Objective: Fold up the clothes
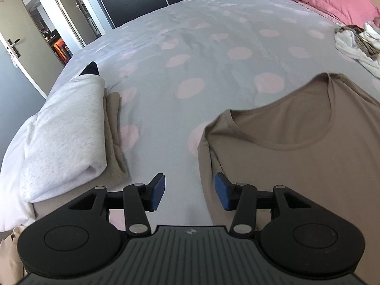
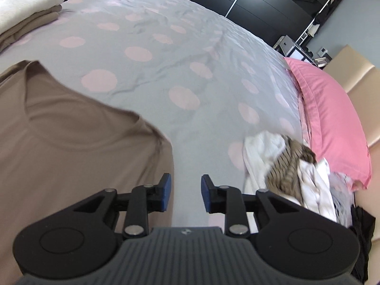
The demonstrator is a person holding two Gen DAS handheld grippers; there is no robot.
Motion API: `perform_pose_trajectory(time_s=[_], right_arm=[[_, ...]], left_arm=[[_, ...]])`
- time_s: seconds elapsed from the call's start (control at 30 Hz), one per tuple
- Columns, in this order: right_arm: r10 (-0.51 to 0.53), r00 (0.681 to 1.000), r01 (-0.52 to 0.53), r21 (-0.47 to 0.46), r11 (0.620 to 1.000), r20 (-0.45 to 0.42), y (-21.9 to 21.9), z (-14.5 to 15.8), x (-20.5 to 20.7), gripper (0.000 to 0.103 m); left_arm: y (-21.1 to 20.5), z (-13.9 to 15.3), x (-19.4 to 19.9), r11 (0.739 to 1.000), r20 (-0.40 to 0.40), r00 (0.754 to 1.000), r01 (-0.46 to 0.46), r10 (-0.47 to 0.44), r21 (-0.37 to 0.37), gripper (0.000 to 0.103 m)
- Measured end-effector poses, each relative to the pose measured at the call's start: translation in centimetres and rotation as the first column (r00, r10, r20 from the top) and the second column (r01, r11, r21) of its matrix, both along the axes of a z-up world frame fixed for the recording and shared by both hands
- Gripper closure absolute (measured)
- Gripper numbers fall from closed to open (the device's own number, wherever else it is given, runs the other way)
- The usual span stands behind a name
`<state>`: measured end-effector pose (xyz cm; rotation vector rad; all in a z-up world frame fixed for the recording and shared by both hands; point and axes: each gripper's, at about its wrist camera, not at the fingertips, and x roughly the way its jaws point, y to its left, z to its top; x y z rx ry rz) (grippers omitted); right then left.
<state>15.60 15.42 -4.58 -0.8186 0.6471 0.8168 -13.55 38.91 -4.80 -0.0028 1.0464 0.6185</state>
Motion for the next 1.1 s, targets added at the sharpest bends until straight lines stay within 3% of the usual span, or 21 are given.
perform_pose_trajectory(time_s=[0.17, 0.33, 0.43, 0.5, 0.63, 0.8, 1.0, 1.07, 1.1], right_arm=[[-0.03, 0.998, 0.028, -0.026, 0.999, -0.059, -6.3, 0.4, -3.1, 0.073], [-0.094, 0.986, 0.097, 0.017, 0.995, -0.136, -11.7, -0.9, -5.5, 0.074], [-0.157, 0.969, 0.165, 0.023, 0.986, -0.192, -14.2, -2.2, -6.1, 0.074], [-0.214, 0.941, 0.225, 0.01, 0.974, -0.263, -15.7, -3.3, -6.1, 0.074], [-0.247, 0.916, 0.252, -0.027, 0.967, -0.315, -16.5, -5.1, -6.5, 0.074], [-0.275, 0.915, 0.264, -0.08, 0.961, -0.294, -16.9, -6.9, -6.8, 0.074], [-0.332, 0.878, 0.323, -0.084, 0.943, -0.346, -17.8, -8.0, -5.7, 0.074], [-0.338, 0.867, 0.332, -0.082, 0.94, -0.366, -18.0, -8.1, -5.6, 0.079], [-0.337, 0.861, 0.331, -0.082, 0.94, -0.381, -18.1, -8.0, -5.6, 0.096]], left_arm=[[-3.2, 0.5, -3.9, 0.999, -0.01, 1.0, -0.021, 0.02, -0.04, 0.059], [-5.5, -0.2, -7.0, 0.991, -0.042, 0.996, -0.079, 0.075, -0.105, 0.059], [-6.8, -0.8, -9.3, 0.981, -0.026, 0.992, -0.129, 0.126, -0.144, 0.058], [-7.2, -1.5, -10.4, 0.97, -0.028, 0.985, -0.17, 0.168, -0.172, 0.058], [-8.2, -3.2, -11.8, 0.953, -0.065, 0.977, -0.214, 0.205, -0.214, 0.058], [-9.1, -5.7, -12.2, 0.958, -0.176, 0.964, -0.23, 0.2, -0.172, 0.058], [-8.9, -6.2, -13.0, 0.947, -0.188, 0.957, -0.257, 0.222, -0.192, 0.058], [-8.9, -6.2, -13.1, 0.947, -0.19, 0.956, -0.261, 0.225, -0.19, 0.058], [-8.9, -6.2, -13.1, 0.947, -0.191, 0.955, -0.262, 0.227, -0.188, 0.058]])
